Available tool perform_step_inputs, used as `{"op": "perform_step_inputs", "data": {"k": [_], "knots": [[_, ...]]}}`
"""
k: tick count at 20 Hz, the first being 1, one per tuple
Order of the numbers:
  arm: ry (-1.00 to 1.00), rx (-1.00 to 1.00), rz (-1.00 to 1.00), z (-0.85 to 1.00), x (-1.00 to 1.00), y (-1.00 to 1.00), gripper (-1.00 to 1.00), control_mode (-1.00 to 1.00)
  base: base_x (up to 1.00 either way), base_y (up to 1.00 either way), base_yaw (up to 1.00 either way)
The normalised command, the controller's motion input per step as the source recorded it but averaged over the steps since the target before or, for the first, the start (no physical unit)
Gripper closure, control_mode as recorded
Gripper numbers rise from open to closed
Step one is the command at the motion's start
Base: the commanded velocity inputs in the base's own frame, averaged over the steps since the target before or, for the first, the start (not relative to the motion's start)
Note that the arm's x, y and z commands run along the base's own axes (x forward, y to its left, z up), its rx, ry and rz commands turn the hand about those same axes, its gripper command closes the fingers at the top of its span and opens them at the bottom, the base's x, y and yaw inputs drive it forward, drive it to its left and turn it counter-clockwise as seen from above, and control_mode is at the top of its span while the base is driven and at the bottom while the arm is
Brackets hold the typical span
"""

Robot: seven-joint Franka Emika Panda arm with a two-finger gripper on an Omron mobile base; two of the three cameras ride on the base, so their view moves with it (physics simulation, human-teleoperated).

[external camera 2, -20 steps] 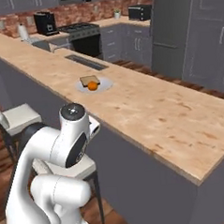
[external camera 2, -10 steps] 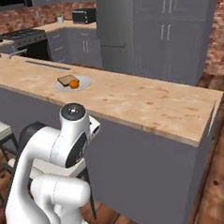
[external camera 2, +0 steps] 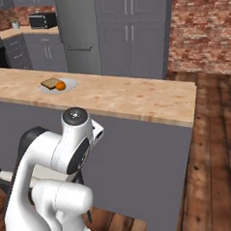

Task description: Pick up the brewed coffee from the coffee machine and place it next to the breakfast plate on the dining counter.

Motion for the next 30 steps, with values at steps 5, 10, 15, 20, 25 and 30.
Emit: {"op": "perform_step_inputs", "data": {"k": [5, 10, 15, 20, 25, 30], "knots": [[-0.17, 0.0, -0.09, 0.06, 0.25, 0.07, 1.0, -1.0, 0.07, 0.03, -0.04], [-0.23, 0.04, -0.02, 0.4, 0.1, 0.0, 1.0, -1.0, 0.0, 0.0, 0.0], [-0.17, 0.05, 0.0, 0.48, 0.04, 0.0, 1.0, -1.0, 0.0, 0.0, 0.0], [-0.03, 0.04, 0.0, 0.52, 0.09, 0.02, 1.0, -1.0, 0.0, 0.0, 0.0], [0.07, 0.06, 0.0, 0.56, 0.52, 0.13, 1.0, -1.0, 0.0, 0.0, 0.0], [0.21, 0.06, 0.0, 0.21, 0.82, 0.19, 1.0, -1.0, 0.0, 0.0, 0.0]]}}
